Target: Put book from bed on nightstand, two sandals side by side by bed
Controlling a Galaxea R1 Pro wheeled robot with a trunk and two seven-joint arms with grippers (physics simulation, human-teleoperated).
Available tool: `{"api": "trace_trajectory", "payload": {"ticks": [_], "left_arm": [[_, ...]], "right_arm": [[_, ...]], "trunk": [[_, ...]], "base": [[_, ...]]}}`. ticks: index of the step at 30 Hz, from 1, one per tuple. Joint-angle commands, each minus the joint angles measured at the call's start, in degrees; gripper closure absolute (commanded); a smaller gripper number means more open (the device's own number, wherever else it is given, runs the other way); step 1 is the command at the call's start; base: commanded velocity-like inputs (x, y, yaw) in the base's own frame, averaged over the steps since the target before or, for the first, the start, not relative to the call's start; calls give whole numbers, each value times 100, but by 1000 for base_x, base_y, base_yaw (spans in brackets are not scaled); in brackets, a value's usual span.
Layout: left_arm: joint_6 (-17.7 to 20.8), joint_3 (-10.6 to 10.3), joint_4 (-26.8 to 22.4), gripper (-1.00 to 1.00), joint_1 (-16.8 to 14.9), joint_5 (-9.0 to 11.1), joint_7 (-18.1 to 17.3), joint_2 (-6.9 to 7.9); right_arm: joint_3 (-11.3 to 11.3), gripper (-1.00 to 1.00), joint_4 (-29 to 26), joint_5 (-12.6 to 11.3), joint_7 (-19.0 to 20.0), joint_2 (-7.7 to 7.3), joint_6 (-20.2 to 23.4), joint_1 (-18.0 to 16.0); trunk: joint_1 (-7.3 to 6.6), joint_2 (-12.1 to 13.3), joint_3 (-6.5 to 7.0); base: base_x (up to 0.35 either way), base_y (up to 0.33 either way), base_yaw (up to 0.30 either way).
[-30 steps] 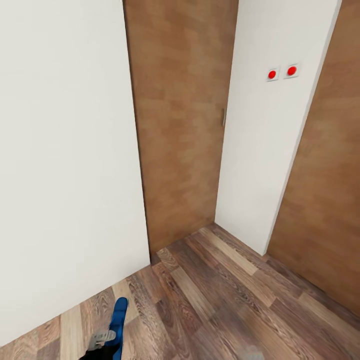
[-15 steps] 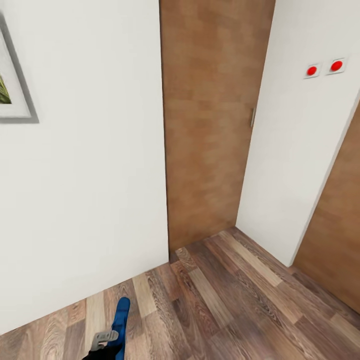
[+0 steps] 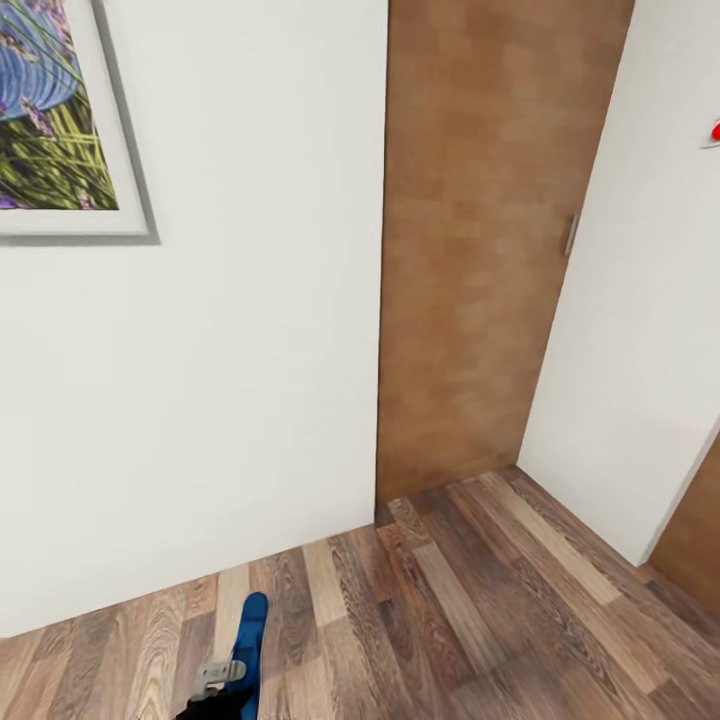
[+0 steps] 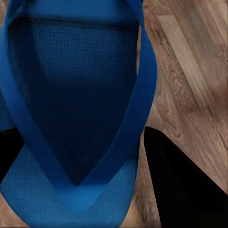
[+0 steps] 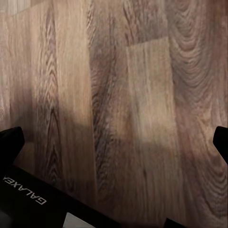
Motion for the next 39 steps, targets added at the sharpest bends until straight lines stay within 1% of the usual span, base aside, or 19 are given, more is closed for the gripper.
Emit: {"api": "trace_trajectory", "payload": {"ticks": [1,8,18,27,33,39], "left_arm": [[-39,42,6,100,-5,-69,-6,-3],[-40,40,6,100,-5,-69,142,-21],[-40,41,10,100,-5,-69,158,-65],[-40,40,11,100,-5,-69,158,-69],[-40,42,13,100,-5,-69,158,-69],[-40,40,13,100,-5,-67,158,-69]], "right_arm": [[27,-100,-9,-61,-3,-6,42,-2],[28,-100,24,-61,-10,1,42,-2],[28,-100,32,-61,-21,1,42,-2],[28,-100,37,-61,-21,1,42,-2],[26,-100,162,-61,-21,1,42,-2],[36,-100,192,-61,-21,1,40,-2]], "trunk": [[-1,-3,-6],[-1,-3,-6],[-1,-3,-6],[-1,-3,-6],[-1,-3,-6],[-1,-3,-6]], "base": [[0,0,298],[0,0,298],[0,0,298],[0,0,298],[0,0,297],[0,0,100]]}}
